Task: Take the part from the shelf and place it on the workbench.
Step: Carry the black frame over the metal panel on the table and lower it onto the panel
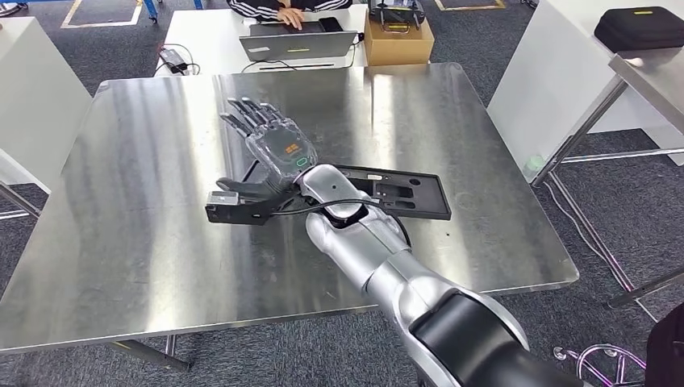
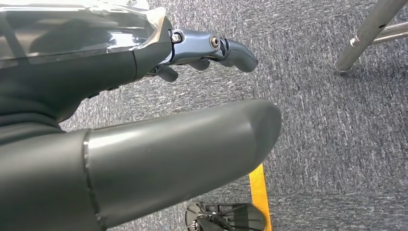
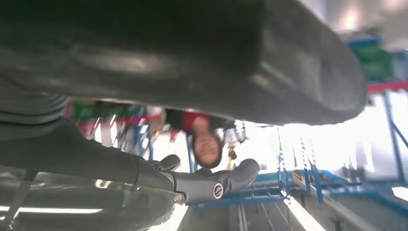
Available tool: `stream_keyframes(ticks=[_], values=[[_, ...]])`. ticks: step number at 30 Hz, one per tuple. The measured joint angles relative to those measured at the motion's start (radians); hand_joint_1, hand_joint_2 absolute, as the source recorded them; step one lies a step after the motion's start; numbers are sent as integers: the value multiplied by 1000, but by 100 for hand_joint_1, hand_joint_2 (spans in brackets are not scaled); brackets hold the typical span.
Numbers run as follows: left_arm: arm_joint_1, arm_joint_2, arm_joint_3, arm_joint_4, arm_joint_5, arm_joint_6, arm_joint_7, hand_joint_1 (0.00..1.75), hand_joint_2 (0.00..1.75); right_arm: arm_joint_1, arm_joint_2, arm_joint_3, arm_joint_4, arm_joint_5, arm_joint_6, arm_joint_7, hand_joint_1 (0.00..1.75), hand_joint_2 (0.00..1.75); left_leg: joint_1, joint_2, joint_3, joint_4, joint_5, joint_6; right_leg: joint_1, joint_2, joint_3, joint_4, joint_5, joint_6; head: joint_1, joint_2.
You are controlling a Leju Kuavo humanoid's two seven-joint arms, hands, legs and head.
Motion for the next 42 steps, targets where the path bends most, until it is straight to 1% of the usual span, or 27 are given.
stream_keyframes(ticks=[1, 3, 6, 7, 9, 12, 13, 16, 17, 19, 21, 24, 26, 28, 29, 30, 32, 33, 34, 35, 36, 37, 38, 39, 40, 41, 42], values=[[0, 0, 0, 0, -2, -3, -2, 0, 0, 23, -2, -6, -58, -83, 26, -28, 0, 0, 0, 0, 0, 0, 0, 0, 0, 0, 0, 0, -1, 1, 0, 0], [0, 0, 0, 0, -7, -11, -5, 0, 0, 72, -6, -24, -172, -294, 101, -101, 0, 0, 0, 0, 0, 0, -1, -1, 0, 0, 0, 0, -1, 1, 0, 0], [-2, 0, -1, 0, -11, -21, -6, 0, 0, 157, -14, -58, -335, -642, 272, -199, 0, 0, 0, 0, 0, 0, -1, -2, 0, 0, 0, 0, -1, 1, 0, 0], [-2, 0, -1, 0, -11, -23, -7, 0, 0, 178, -17, -65, -373, -718, 313, -215, 0, 0, 0, 0, 0, 0, -1, -2, 0, 0, 0, 0, -1, 1, 0, 0], [-3, 0, -1, 0, -11, -24, -9, 0, 0, 197, -19, -71, -411, -781, 349, -228, 0, 0, 0, 0, 0, 0, -1, -2, 0, 0, 0, 0, -1, 1, 0, 0], [-3, 0, -1, 0, -11, -24, -10, 0, 0, 206, -21, -74, -430, -807, 364, -230, 0, 0, 0, 0, 0, 0, -1, -2, 0, 0, 0, 0, -1, 1, 0, 0], [-3, 0, -1, 0, -10, -27, -14, 0, 0, 230, -28, -77, -472, -863, 398, -232, 0, 0, 0, 0, 0, 0, -2, -2, 0, 0, 0, 0, -1, 1, 0, 0], [-3, 5, -1, 0, -4, -38, -28, 0, 0, 370, -83, -85, -705, -1147, 594, -242, 0, 0, 0, 0, 0, 0, -3, -2, 0, 0, 0, 0, -1, 1, 0, 0], [-3, 7, -1, 0, -4, -40, -30, 0, 0, 402, -99, -85, -756, -1197, 633, -245, 0, 0, 0, 0, 0, 0, -3, -2, 0, 1, -1, 0, -1, 1, 0, 0], [-4, 8, -1, 0, -2, -41, -31, 0, 0, 421, -111, -85, -788, -1219, 655, -248, 0, 0, 0, 1, 0, 0, -3, -2, 0, 1, -1, 0, -1, 1, 0, 0], [-4, 8, -1, 0, 5, -45, -35, 0, 0, 441, -124, -86, -817, -1275, 708, -253, 0, 0, 0, 1, 0, 0, -3, -2, 0, 1, -1, -1, -1, 1, 0, 0], [-4, 11, 0, 0, 26, -55, -50, 0, 0, 494, -148, -87, -859, -1376, 807, -268, 0, 0, -4, 0, 1, 3, -8, 6, -7, 0, 2, -3, -2, 6, 0, 0], [-3, 15, 4, 0, 44, -57, -57, 0, 0, 540, -165, -92, -879, -1409, 848, -286, 0, 0, -7, 0, 4, 2, -11, 12, -12, 0, 7, -5, -4, 10, 0, 0], [-3, 17, 11, 0, 55, -58, -61, 0, 0, 579, -178, -100, -889, -1417, 869, -303, 0, 0, -2, 1, 15, -9, -5, 20, -13, 0, 5, 5, -11, 14, 0, 0], [-2, 18, 15, 0, 59, -57, -63, 0, 0, 594, -185, -104, -892, -1417, 876, -311, 0, 0, 0, 3, 21, -15, -1, 26, -12, 0, -5, 30, -26, 12, 1, 0], [-1, 19, 19, 0, 62, -57, -64, 0, 0, 607, -191, -107, -893, -1415, 881, -317, 0, 0, 2, 5, 25, -20, 3, 30, -12, 0, -26, 77, -52, 7, 1, 0], [-1, 20, 26, 0, 72, -58, -67, 0, 0, 625, -204, -113, -893, -1412, 892, -323, 0, 0, 1, 8, 27, -20, 5, 33, -13, 0, -86, 216, -115, -2, 1, 0], [0, 21, 30, 0, 78, -58, -70, 0, 0, 632, -208, -115, -891, -1412, 899, -323, 0, 0, 1, 8, 26, -20, 4, 32, -13, 0, -111, 273, -135, -2, 1, 0], [1, 21, 35, 0, 85, -58, -73, 0, 0, 637, -212, -116, -889, -1413, 907, -323, 0, 0, 1, 8, 26, -20, 4, 32, -13, 0, -120, 297, -139, 4, 1, 0], [2, 21, 40, 0, 92, -59, -78, 0, 0, 639, -215, -116, -886, -1415, 914, -323, 0, 0, 1, 7, 26, -19, 3, 30, -15, 0, -108, 280, -128, 12, 1, 0], [2, 21, 44, 0, 97, -60, -82, 0, 0, 640, -217, -117, -882, -1418, 920, -324, 0, 0, 3, 6, 26, -19, 2, 27, -18, 0, -76, 223, -104, 21, 0, 0], [3, 20, 48, 0, 100, -61, -86, 0, 0, 640, -218, -117, -877, -1421, 924, -326, 0, 0, 3, 5, 26, -17, 0, 23, -21, -1, -35, 146, -82, 27, 1, 0], [2, 20, 51, 0, 102, -63, -89, 0, 0, 639, -219, -117, -872, -1424, 926, -328, 0, 0, 3, 3, 25, -16, -2, 17, -20, 0, 3, 83, -62, 28, 1, 0], [2, 20, 53, 0, 103, -64, -90, 0, 0, 640, -220, -119, -866, -1427, 928, -332, 0, 0, 2, 1, 25, -14, -3, 11, -17, 1, 29, 40, -50, 25, 0, 0], [2, 20, 55, 0, 103, -65, -91, 0, 0, 640, -221, -120, -861, -1430, 929, -335, 0, 0, 1, 0, 24, -12, -3, 5, -14, 3, 40, 21, -47, 19, 0, 0], [2, 20, 56, 0, 103, -66, -92, 0, 0, 641, -223, -122, -856, -1432, 931, -337, 0, 0, 0, 0, 24, -12, -2, -1, -8, 6, 41, 23, -45, 13, 0, 0], [2, 21, 57, 0, 103, -66, -92, 0, 0, 641, -224, -124, -853, -1433, 932, -339, 0, 0, 2, 0, 25, -12, -3, -6, -13, 6, 40, 19, -44, 7, -1, 0]])
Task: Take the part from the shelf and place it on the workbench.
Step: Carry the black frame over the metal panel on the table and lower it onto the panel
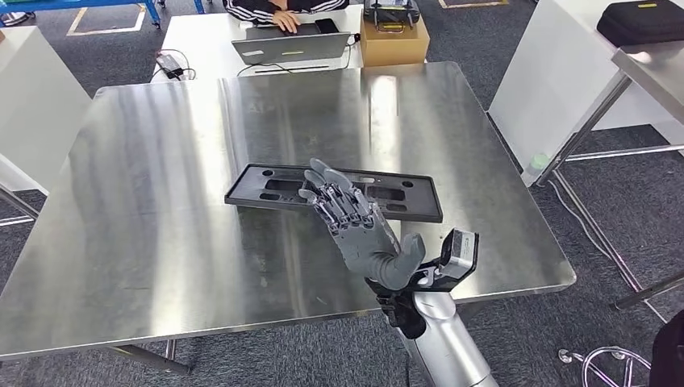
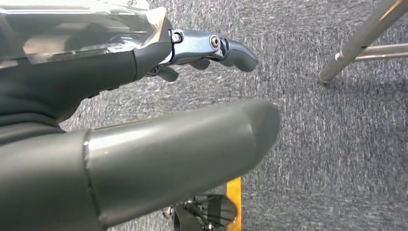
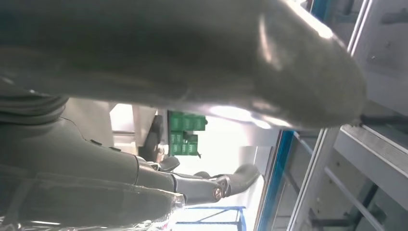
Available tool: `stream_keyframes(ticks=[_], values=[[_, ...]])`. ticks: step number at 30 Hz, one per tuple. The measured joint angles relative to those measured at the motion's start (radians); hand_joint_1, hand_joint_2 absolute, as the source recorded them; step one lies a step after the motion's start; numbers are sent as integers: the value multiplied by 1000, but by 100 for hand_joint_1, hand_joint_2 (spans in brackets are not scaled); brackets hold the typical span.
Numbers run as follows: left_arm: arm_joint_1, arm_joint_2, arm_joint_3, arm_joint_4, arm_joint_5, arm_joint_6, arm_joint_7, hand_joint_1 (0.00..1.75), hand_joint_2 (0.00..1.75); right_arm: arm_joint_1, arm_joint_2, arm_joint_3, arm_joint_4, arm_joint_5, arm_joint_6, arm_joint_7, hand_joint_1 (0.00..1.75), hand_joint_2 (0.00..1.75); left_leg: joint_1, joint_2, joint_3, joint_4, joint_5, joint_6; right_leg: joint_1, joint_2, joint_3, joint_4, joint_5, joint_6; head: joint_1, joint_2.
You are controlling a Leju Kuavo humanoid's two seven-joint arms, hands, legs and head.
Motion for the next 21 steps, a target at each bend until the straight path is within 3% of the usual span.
stream_keyframes(ticks=[2, 3, 5, 6, 7, 8, 11, 13, 15, 17, 19, 21], values=[[0, 1, 2, 0, 0, 0, -1, 0, 0, -1, -1, -2, 7, 2, 1, -2, 0, 0, 5, 1, -9, 22, -26, -10, -7, -1, -2, -5, 5, -17, 0, 0], [0, 1, 3, 0, -1, -1, -2, 0, 0, 0, -1, -2, 9, 7, 0, -4, 0, 0, 6, 1, -24, 60, -58, -14, -11, -1, -3, -8, 8, -26, 0, 0], [0, 1, 5, 0, -2, -5, -2, 0, 0, 5, -3, -4, 15, 23, -5, -12, 0, 0, 8, 2, -70, 184, -137, -21, -8, -4, -10, -8, 14, -40, -1, 0], [0, 1, 5, 0, -3, -6, -2, 0, 0, 11, -4, -6, 18, 31, -9, -16, 0, 0, 9, 2, -90, 243, -164, -24, -6, -5, -14, -7, 17, -43, -1, 0], [0, 1, 5, 0, -3, -7, -2, 0, 0, 19, -6, -9, 21, 37, -13, -20, 0, 0, 10, 2, -98, 274, -172, -26, -5, -7, -19, -7, 20, -44, -1, 0], [0, 1, 6, 0, -4, -7, -2, 0, 0, 27, -8, -13, 24, 42, -16, -25, 0, 0, 10, 2, -86, 268, -161, -27, -5, -7, -23, -6, 24, -44, -1, 0], [-2, 3, 6, 0, -4, -8, -1, 0, 0, 46, -14, -26, 31, 53, -22, -39, 0, 0, 12, 1, 35, 78, -81, -25, -6, -6, -33, -3, 35, -34, -1, 0], [-3, 3, 7, 0, -4, -9, -1, 0, 0, 52, -17, -32, 33, 57, -23, -44, 0, 0, 8, -4, 78, 1, -63, -18, -2, -6, -36, -3, 44, -20, 0, 0], [-3, 3, 7, 0, -4, -9, -1, 0, 0, 57, -20, -35, 35, 61, -24, -47, 0, 0, 1, -8, 73, -4, -55, -6, 1, -5, -38, -8, 57, -1, 1, 0], [-4, 3, 7, 0, -5, -10, -1, 0, 0, 64, -22, -41, 36, 67, -26, -50, 0, 0, 0, -4, 61, -9, -39, 13, 0, -5, -50, 4, 47, 8, 1, 0], [-5, 3, 8, 0, -5, -10, -1, 0, 0, 71, -25, -47, 38, 76, -30, -52, 0, 0, 0, 2, 41, -13, -17, 30, -1, -6, -88, 89, -20, -4, 4, 0], [-5, 5, 9, 0, -8, -12, -1, 0, 0, 81, -27, -53, 39, 85, -36, -54, 0, 0, -4, 4, 15, -12, 2, 36, 1, -5, -129, 227, -97, -11, 6, 0]])
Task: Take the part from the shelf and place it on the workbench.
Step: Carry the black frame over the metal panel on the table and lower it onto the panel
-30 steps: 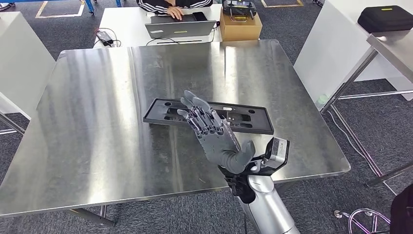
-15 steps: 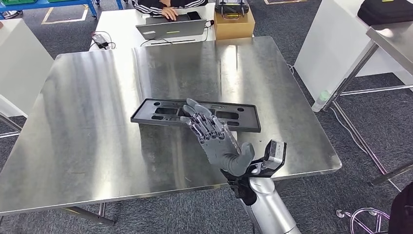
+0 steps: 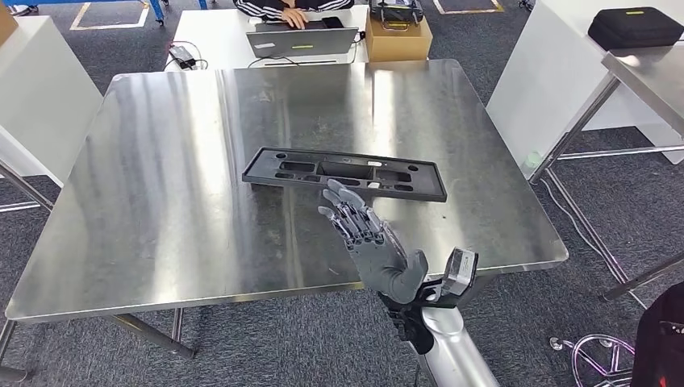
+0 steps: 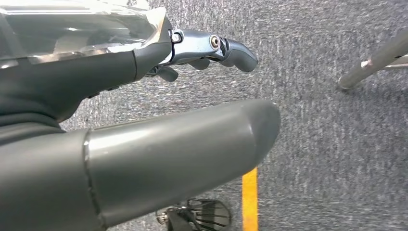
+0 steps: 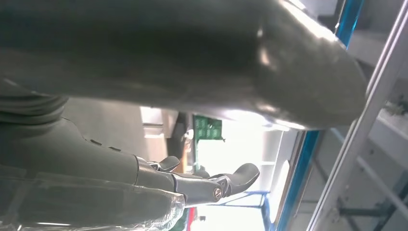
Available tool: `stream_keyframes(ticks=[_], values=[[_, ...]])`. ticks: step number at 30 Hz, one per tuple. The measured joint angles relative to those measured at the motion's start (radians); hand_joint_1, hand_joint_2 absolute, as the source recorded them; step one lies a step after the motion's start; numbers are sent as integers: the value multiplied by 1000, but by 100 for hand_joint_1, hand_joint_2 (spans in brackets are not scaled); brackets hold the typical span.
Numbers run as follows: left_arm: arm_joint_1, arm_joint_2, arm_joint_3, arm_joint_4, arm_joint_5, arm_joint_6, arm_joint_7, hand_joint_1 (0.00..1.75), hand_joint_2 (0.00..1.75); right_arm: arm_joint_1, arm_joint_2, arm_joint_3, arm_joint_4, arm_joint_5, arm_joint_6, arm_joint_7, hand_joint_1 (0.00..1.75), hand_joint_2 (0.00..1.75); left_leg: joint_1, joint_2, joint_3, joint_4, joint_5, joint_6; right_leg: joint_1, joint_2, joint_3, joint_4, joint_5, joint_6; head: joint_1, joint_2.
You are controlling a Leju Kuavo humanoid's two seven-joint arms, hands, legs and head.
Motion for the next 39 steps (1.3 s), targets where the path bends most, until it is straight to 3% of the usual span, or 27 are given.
stream_keyframes(ticks=[1, 2, 3, 4, 6, 7, 8, 10, 11, 12, 14, 15, 16, 18, 19, 21, 23, 26, 27, 29, 31, 32, 33, 35, 37, 38, 39], values=[[0, 0, 0, 0, -3, -2, 0, 0, 0, 7, -1, -3, 1, 5, -3, -1, 0, 0, -2, 1, -12, 1, 9, 1, 1, 0, -5, 46, -18, 3, 0, 0], [0, 0, 0, 0, -7, -5, 0, 0, 0, 13, -2, -5, 1, 11, -8, -1, 0, 0, -5, 2, -22, 1, 17, 1, 2, 0, 8, 57, -18, 9, 0, 0], [0, 0, 0, 0, -11, -7, 0, 0, 0, 19, -3, -7, 1, 18, -12, -3, 0, 0, -7, 2, -32, 1, 24, 1, 4, 0, 43, 26, -5, 14, 0, 0], [-1, 0, 0, 0, -14, -8, 0, 0, 0, 24, -4, -8, 1, 27, -17, -5, 0, 0, -9, 2, -39, 2, 32, 0, 7, 0, 97, -42, 12, 16, 0, 0], [-2, -1, -1, 0, -18, -8, 5, 0, 0, 31, -4, -13, -2, 45, -28, -12, 0, 0, -12, 2, -50, 1, 46, -6, 16, -1, 202, -196, 26, 7, -1, 0], [-3, -1, -1, 0, -20, -8, 8, 0, 0, 35, -4, -15, -5, 54, -32, -15, 0, 0, -12, 3, -53, 1, 52, -11, 21, -1, 231, -244, 26, 0, -1, 0], [-3, 0, -2, 0, -22, -7, 11, 0, 0, 38, -5, -18, -8, 63, -35, -18, 0, 0, -12, 3, -54, 0, 59, -16, 25, -1, 240, -264, 24, -6, 0, 0], [-4, 2, -2, 0, -25, -7, 16, 0, 0, 45, -6, -21, -12, 75, -40, -19, 0, 0, -9, 3, -57, 0, 67, -29, 19, -1, 231, -270, 39, -18, 2, 0], [-5, 4, -2, 0, -26, -7, 17, 0, 0, 46, -5, -22, -13, 80, -42, -18, 0, 0, -7, 1, -62, 9, 53, -35, 14, -2, 226, -273, 48, -26, 2, 0], [-5, 6, -2, 0, -26, -7, 18, 0, 0, 48, -3, -22, -14, 84, -45, -17, 0, 0, -5, 0, -71, 32, 22, -41, 8, -4, 220, -275, 58, -35, 2, 0], [-5, 9, -2, 0, -26, -7, 19, 0, 0, 50, 0, -22, -15, 90, -50, -15, 0, 0, 1, -2, -100, 134, -78, -55, 5, -7, 202, -275, 79, -45, 0, 0], [-6, 11, -2, 0, -27, -7, 19, 0, 0, 51, 2, -22, -16, 92, -52, -14, 0, 0, 5, -2, -115, 197, -117, -61, 5, -7, 189, -274, 90, -46, -1, 0], [-6, 13, -2, 0, -27, -7, 19, 0, 0, 53, 2, -22, -16, 94, -54, -12, 0, 0, 9, -2, -123, 248, -136, -67, 5, -8, 174, -272, 100, -44, -1, 0], [-6, 16, -2, 0, -27, -7, 20, 0, 0, 56, 3, -23, -16, 98, -58, -11, 0, 0, 19, -1, -94, 260, -106, -79, 0, -8, 142, -262, 117, -35, -1, 0], [-7, 18, -3, 0, -27, -7, 20, 0, 0, 57, 3, -23, -16, 100, -61, -10, 0, 0, 25, -1, -54, 216, -76, -85, -3, -8, 126, -254, 124, -30, -1, 0], [-10, 18, -4, 0, -28, -7, 20, 0, 0, 58, 4, -23, -19, 106, -68, -10, 0, 0, 31, -4, 33, 92, -61, -94, -5, -8, 98, -233, 134, -18, -2, 0], [-13, 19, -8, 0, -29, -7, 22, 0, 0, 58, 7, -23, -25, 114, -78, -8, 0, 0, 25, -10, 68, 28, -78, -87, -2, -8, 84, -222, 147, 0, 0, 0], [-14, 21, -11, -1, -29, -7, 23, 0, 0, 60, 10, -24, -30, 133, -101, 1, 0, 0, 14, -8, 48, 22, -55, -46, 1, -6, 73, -222, 159, 26, 4, 0], [-14, 21, -11, -1, -29, -7, 24, 0, 0, 61, 10, -25, -30, 140, -112, 4, 0, 0, 13, -5, 37, 18, -42, -32, 1, -6, 61, -205, 138, 25, 5, 0], [-16, 21, -11, -1, -29, -7, 24, 0, 0, 63, 10, -28, -30, 151, -129, 8, 0, 0, 10, -1, 8, 16, -14, -13, -1, -5, 27, -109, 51, 9, 6, 0], [-15, 22, -12, -1, -29, -7, 25, 0, 0, 65, 10, -32, -30, 165, -151, 15, 0, 0, 6, 1, -28, 17, 14, -7, 0, -4, 4, 18, -22, 5, 9, 0], [-14, 22, -12, -1, -29, -7, 26, 0, 0, 65, 10, -35, -28, 179, -170, 24, 0, 0, 4, 3, -46, 17, 28, -8, 1, -3, 10, 55, -29, 12, 9, 0], [-14, 21, -12, -1, -29, -7, 26, 0, 0, 66, 10, -40, -22, 195, -193, 36, 0, 0, 3, 3, -63, 18, 41, -9, 1, -3, 31, 60, -17, 22, 9, 0], [-13, 20, -12, -1, -30, -7, 28, 0, 0, 62, 9, -54, 5, 229, -242, 60, 0, 0, 1, 3, -93, 18, 68, -14, 3, -3, 127, -36, 17, 31, 9, 0], [-13, 20, -13, -1, -31, -7, 28, 0, 0, 52, 9, -73, 51, 248, -270, 62, 0, 0, 0, 2, -112, 17, 93, -23, 13, -2, 237, -189, 7, 18, 8, 0], [-12, 20, -14, -1, -31, -7, 28, 0, 0, 46, 8, -82, 76, 254, -275, 56, 0, 0, 0, 2, -114, 16, 104, -29, 18, -1, 265, -238, -5, 9, 8, 0], [-11, 20, -15, -1, -32, -7, 28, 0, 0, 42, 8, -91, 99, 257, -277, 50, 0, 0, 1, 2, -115, 12, 115, -35, 23, -1, 272, -261, -10, 2, 8, 0]])
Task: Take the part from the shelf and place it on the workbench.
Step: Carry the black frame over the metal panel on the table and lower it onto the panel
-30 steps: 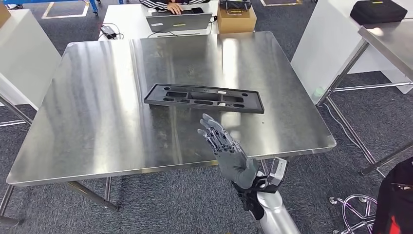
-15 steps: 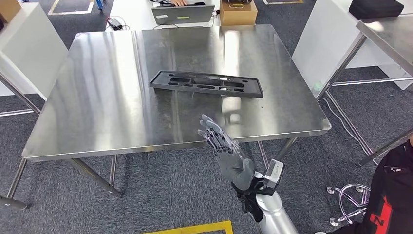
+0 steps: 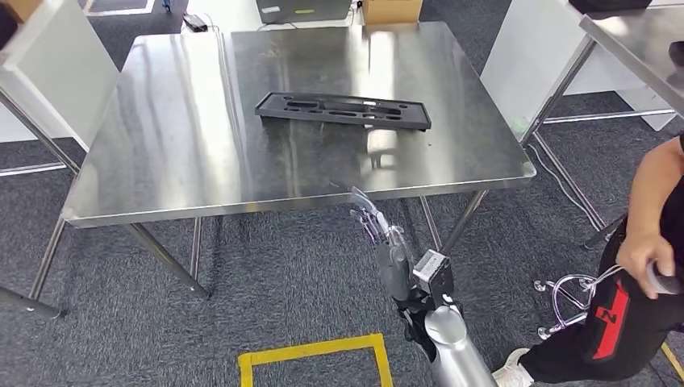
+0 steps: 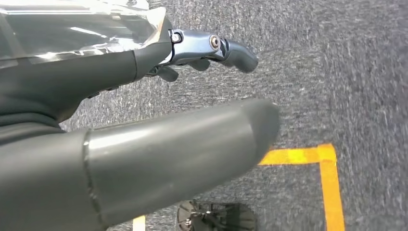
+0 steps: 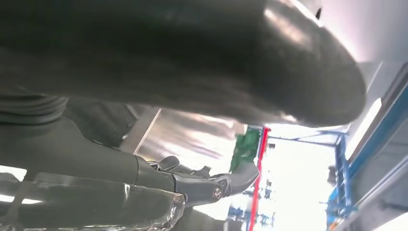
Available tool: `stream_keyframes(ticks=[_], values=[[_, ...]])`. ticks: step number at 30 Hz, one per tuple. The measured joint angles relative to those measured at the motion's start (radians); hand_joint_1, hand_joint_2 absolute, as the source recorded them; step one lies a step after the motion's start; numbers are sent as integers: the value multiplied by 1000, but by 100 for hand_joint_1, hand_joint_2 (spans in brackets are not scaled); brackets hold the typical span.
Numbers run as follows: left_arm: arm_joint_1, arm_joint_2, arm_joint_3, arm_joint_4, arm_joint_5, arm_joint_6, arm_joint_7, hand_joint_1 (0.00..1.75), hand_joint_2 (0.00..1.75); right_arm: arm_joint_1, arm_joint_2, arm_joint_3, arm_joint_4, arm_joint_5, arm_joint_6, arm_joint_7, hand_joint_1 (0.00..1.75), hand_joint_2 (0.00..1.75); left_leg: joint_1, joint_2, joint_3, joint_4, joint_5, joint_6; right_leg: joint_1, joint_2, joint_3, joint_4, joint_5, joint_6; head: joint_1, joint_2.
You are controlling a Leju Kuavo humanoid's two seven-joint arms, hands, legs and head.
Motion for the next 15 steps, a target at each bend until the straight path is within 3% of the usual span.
stream_keyframes(ticks=[2, 3, 4, 6, 7, 8, 9, 10, 11, 12, 14, 15], values=[[3, 1, -2, 0, 0, 0, 0, 0, 0, -4, -1, -12, 36, 7, -6, -2, 0, 0, 3, -2, -4, -5, 8, -13, -6, -1, -16, -4, 18, -14, 1, 0], [5, 1, -2, 0, 0, 1, 0, 0, 0, -6, 0, -16, 51, 16, -20, 12, 0, 0, 5, -3, -11, 7, -16, -19, -12, -3, -25, -6, 32, -24, 0, 0], [6, 1, -3, 0, 0, 1, 1, 0, 0, -8, 1, -21, 67, 29, -42, 32, 0, 0, 6, -4, -20, 35, -59, -24, -20, -5, -36, -8, 46, -34, -1, 0], [8, 1, -4, 0, 0, 4, 3, 0, 0, -14, 3, -43, 129, 70, -114, 71, 0, 0, 10, -4, -46, 150, -175, -35, -24, -8, -62, -8, 74, -44, -3, 0], [8, 2, -4, 0, 0, 7, 4, 0, 0, -17, 2, -62, 177, 97, -161, 72, 0, 0, 12, -4, -55, 215, -209, -40, -24, -10, -75, -7, 87, -43, -3, 0], [9, 2, -4, 0, 0, 11, 6, 0, 0, -20, 1, -86, 238, 131, -218, 59, 0, 0, 15, -4, -58, 267, -218, -46, -25, -13, -90, -5, 99, -40, -3, 0], [9, 2, -4, 0, -1, 14, 9, 0, 0, -23, -2, -113, 302, 162, -272, 37, 0, 0, 19, -4, -48, 292, -203, -51, -27, -16, -105, -1, 110, -34, -3, 0], [10, 2, -4, 0, -1, 17, 11, 0, 0, -28, -5, -144, 372, 187, -318, 12, 0, 0, 24, -4, -21, 282, -174, -56, -30, -18, -121, 4, 118, -28, -3, 0], [10, 2, -4, 0, -1, 20, 13, 0, 0, -34, -9, -178, 449, 204, -354, -6, 0, 0, 31, -4, 24, 238, -150, -62, -33, -19, -136, 14, 125, -21, -3, 0], [10, 0, -4, 0, -2, 22, 15, 0, 0, -40, -14, -213, 526, 214, -377, -14, 0, 0, 35, -6, 78, 172, -146, -68, -34, -20, -152, 26, 130, -14, -4, 0], [8, -3, -4, 0, 0, 27, 17, 0, 0, -49, -25, -274, 676, 234, -406, -4, 0, 0, 37, -13, 151, 63, -173, -65, -30, -21, -175, 46, 140, 1, -2, 0], [8, -5, -5, 0, 1, 30, 17, 0, 0, -50, -30, -297, 742, 241, -413, 11, 0, 0, 32, -16, 160, 39, -186, -56, -27, -22, -182, 48, 147, 10, -1, 0]])
